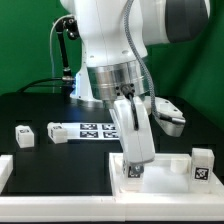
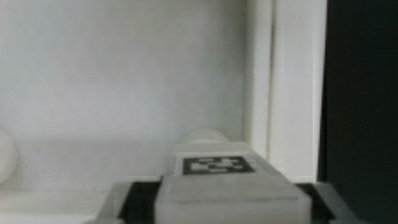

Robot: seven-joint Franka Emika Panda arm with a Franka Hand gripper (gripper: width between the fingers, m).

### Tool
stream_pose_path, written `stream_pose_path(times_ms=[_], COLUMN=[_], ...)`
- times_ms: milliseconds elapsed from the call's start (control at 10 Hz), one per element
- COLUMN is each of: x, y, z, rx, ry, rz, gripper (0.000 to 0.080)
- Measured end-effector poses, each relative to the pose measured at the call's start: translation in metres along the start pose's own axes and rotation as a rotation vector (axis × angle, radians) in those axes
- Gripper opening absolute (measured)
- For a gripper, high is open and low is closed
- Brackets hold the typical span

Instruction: Assemble square table

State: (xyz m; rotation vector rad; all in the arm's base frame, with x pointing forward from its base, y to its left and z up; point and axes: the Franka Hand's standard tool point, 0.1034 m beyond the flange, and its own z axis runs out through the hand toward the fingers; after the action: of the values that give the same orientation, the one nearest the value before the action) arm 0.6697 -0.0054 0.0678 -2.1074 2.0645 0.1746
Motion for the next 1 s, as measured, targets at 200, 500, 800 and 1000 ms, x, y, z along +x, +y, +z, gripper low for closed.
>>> stream_pose_path(times_ms=[200, 500, 800, 1000], x=[-0.006, -0.008, 0.002, 0.010], y=[0.002, 0.002, 0.004, -0.006], z=[0.004, 0.005, 0.003, -0.003], rx=[-0.017, -0.033, -0.067, -0.061], ry=[0.023, 0.029, 0.053, 0.114], rz=[-0.353, -0.673, -1.036, -1.343], gripper=[0.0508, 0.0642, 0.0649, 0.0649])
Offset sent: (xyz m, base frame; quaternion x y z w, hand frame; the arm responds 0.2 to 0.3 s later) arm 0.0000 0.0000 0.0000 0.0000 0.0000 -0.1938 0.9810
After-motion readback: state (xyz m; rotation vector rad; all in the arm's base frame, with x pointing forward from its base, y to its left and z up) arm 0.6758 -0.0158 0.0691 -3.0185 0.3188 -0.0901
